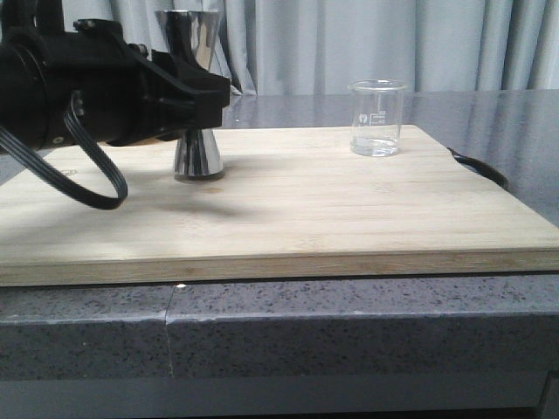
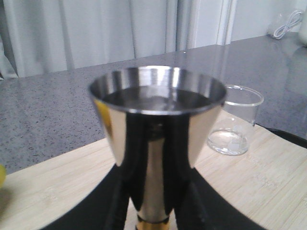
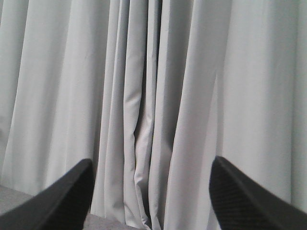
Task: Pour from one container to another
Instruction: 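Move the held jigger with the left gripper toward the board center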
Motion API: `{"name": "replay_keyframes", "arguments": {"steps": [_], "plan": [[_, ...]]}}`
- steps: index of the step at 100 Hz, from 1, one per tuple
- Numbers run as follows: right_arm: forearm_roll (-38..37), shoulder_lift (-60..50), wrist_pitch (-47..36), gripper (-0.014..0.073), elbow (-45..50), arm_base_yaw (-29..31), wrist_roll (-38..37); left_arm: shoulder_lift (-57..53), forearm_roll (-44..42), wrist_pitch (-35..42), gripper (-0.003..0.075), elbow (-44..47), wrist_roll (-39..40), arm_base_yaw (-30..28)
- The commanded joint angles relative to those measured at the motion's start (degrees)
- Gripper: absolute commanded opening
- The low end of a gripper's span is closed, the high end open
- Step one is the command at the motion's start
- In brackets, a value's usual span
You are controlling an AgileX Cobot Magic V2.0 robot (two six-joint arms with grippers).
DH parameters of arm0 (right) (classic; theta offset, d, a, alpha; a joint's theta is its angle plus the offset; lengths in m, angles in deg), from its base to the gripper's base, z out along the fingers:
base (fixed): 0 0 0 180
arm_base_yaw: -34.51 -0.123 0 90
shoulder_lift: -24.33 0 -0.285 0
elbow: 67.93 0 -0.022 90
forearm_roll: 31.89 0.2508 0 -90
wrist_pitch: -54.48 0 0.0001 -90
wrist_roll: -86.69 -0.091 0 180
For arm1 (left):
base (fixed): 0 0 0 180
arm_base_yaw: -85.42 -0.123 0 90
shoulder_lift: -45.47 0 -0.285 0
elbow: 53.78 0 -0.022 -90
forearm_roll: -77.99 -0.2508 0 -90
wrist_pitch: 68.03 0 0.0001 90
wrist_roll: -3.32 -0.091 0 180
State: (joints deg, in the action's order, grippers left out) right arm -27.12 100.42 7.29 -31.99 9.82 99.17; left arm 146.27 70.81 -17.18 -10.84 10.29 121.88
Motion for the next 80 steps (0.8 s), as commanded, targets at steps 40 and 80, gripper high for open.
{"name": "replay_keyframes", "arguments": {"steps": [40, 80], "plan": [[-0.8, -1.6, -3.9, 0.0462, -2.0, 0.4, 0.3, -0.4, -1.3, 7.2, 0.0166, -1.7, 0.9, -0.1], [-0.8, -1.6, -3.9, 0.0462, -2.0, 0.4, 0.3, 0.4, -1.4, 6.6, 0.0167, -1.6, 0.9, -0.1]]}}
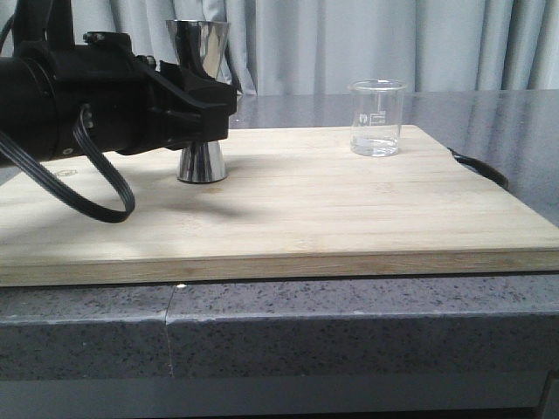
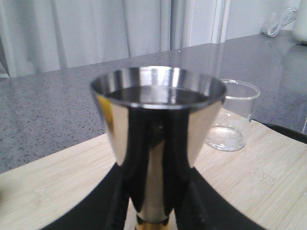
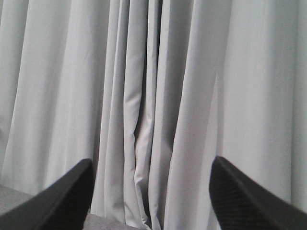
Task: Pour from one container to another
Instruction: 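Move the held jigger with the left gripper toward the board center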
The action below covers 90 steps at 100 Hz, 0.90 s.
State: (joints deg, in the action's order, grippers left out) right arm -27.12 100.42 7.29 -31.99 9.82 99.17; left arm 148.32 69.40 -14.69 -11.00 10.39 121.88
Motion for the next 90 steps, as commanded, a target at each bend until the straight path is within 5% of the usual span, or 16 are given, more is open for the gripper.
{"name": "replay_keyframes", "arguments": {"steps": [1, 90], "plan": [[-0.8, -1.6, -3.9, 0.0462, -2.0, 0.4, 0.3, -1.6, 0.0, 4.2, 0.0167, -1.4, 0.8, -0.1], [-0.8, -1.6, -3.9, 0.0462, -2.0, 0.4, 0.3, -1.6, -1.1, 4.0, 0.0225, -1.4, 0.8, -0.1]]}}
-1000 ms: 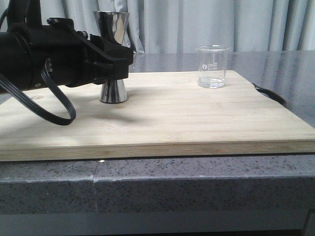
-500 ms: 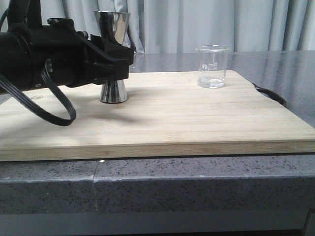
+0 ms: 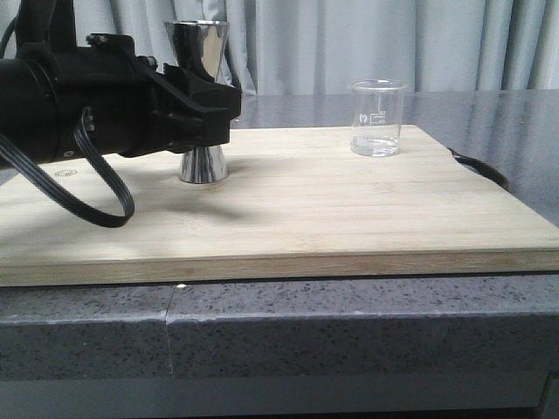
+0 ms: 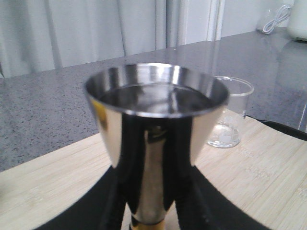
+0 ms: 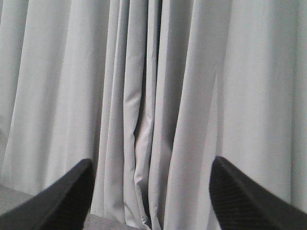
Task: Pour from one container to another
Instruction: 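Move the held jigger with the left gripper toward the board center, then lower the steel jigger onto the board with the left gripper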
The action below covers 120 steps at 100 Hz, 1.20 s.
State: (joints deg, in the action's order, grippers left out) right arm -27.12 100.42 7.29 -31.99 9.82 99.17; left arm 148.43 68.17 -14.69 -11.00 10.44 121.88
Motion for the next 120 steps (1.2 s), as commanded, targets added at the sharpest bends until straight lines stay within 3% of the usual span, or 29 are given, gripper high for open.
{"name": "replay_keyframes", "arguments": {"steps": [1, 65, 120], "plan": [[-0.8, -1.6, -3.9, 0.0462, -2.0, 0.4, 0.3, -1.8, 0.1, 4.0, 0.0225, -1.4, 0.7, -0.1], [-0.8, -1.6, -3.9, 0.0462, -2.0, 0.4, 0.3, -1.8, 0.1, 4.0, 0.0281, -1.4, 0.7, -0.1], [-0.8, -1.6, -3.9, 0.0462, -2.0, 0.4, 0.3, -1.8, 1.5, 6.1, 0.0449, -1.4, 0.7, -0.1]]}}
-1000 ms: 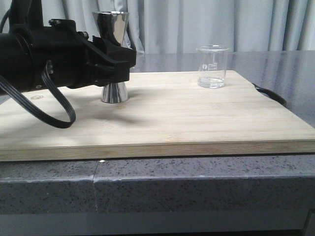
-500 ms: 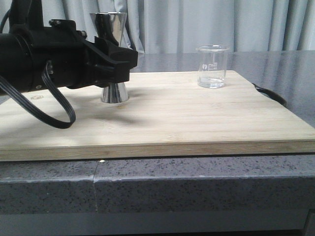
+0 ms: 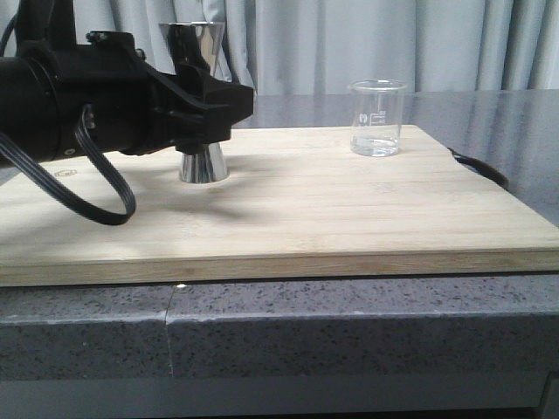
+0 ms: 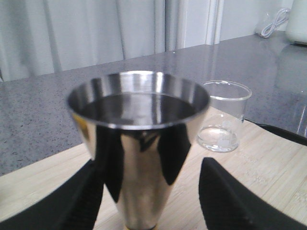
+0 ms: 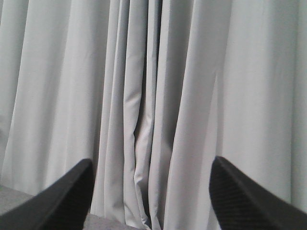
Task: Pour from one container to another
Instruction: 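Lower the steel jigger onto the board with the left gripper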
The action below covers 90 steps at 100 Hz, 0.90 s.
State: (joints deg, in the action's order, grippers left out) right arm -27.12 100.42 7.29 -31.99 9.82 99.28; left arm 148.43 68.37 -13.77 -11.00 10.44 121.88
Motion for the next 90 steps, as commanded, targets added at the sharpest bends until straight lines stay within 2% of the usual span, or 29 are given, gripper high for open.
{"name": "replay_keyframes", "arguments": {"steps": [1, 26, 68, 90], "plan": [[-0.8, -1.6, -3.9, 0.0462, -2.0, 0.4, 0.2, -1.8, 1.5, 5.2, 0.0452, -1.4, 0.7, -0.1], [-0.8, -1.6, -3.9, 0.0462, -2.0, 0.4, 0.2, -1.8, 2.0, 4.7, 0.0506, -1.4, 0.7, -0.1], [-0.8, -1.6, -3.9, 0.0462, -2.0, 0.4, 0.2, -5.0, 2.1, -0.1, 0.0506, -1.4, 0.7, -0.1], [-0.8, -1.6, -3.9, 0.0462, -2.0, 0.4, 0.2, -7.3, 2.5, -5.3, 0.0506, -1.4, 0.7, -0.1]]}}
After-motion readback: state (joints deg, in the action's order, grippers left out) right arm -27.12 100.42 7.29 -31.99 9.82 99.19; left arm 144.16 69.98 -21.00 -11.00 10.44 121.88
